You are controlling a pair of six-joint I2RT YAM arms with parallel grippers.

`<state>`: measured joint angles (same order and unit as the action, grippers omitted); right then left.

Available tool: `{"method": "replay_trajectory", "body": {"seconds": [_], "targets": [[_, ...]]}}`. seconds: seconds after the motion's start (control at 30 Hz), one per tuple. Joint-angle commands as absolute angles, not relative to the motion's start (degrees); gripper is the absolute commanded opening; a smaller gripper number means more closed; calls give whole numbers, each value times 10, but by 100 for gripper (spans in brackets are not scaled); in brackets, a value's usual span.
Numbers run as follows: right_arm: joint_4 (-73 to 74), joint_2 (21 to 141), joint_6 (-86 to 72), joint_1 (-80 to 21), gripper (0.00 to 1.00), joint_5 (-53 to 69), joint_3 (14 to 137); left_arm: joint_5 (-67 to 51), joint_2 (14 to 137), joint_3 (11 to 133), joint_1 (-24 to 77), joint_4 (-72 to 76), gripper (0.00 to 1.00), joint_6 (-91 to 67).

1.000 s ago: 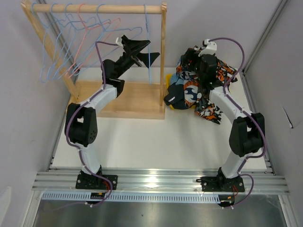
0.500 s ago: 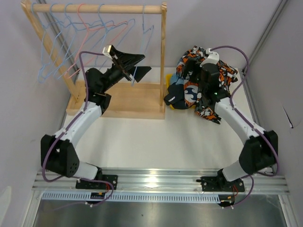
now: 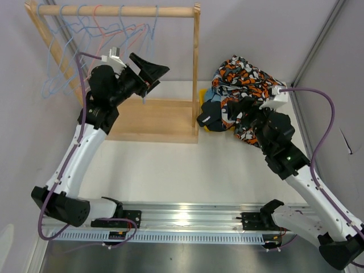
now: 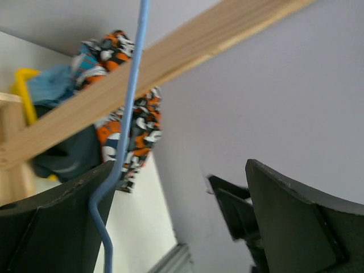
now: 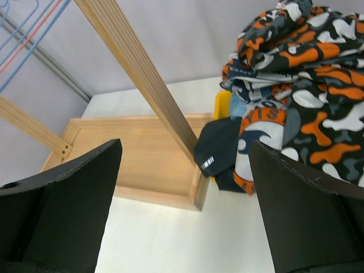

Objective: Remove the shorts from the hanger

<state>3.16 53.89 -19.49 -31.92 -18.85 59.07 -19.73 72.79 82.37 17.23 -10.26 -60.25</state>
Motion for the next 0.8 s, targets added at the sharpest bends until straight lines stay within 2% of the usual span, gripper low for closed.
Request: {"method": "replay_trajectory", "body": {"seconds": [0.0, 0.23, 0.5, 0.77], "targets": [[77, 503, -204, -326, 99, -211, 572, -150, 772, 876, 170, -203, 99, -498], [116, 453, -213, -330, 99, -216, 550, -172, 855, 932, 170, -170, 99, -480], [163, 407, -226, -342, 100, -224, 544, -75, 832, 1000, 172, -277, 99, -404], [156, 354, -213, -353, 99, -28, 596, 5, 705, 912, 199, -291, 99, -332]]}}
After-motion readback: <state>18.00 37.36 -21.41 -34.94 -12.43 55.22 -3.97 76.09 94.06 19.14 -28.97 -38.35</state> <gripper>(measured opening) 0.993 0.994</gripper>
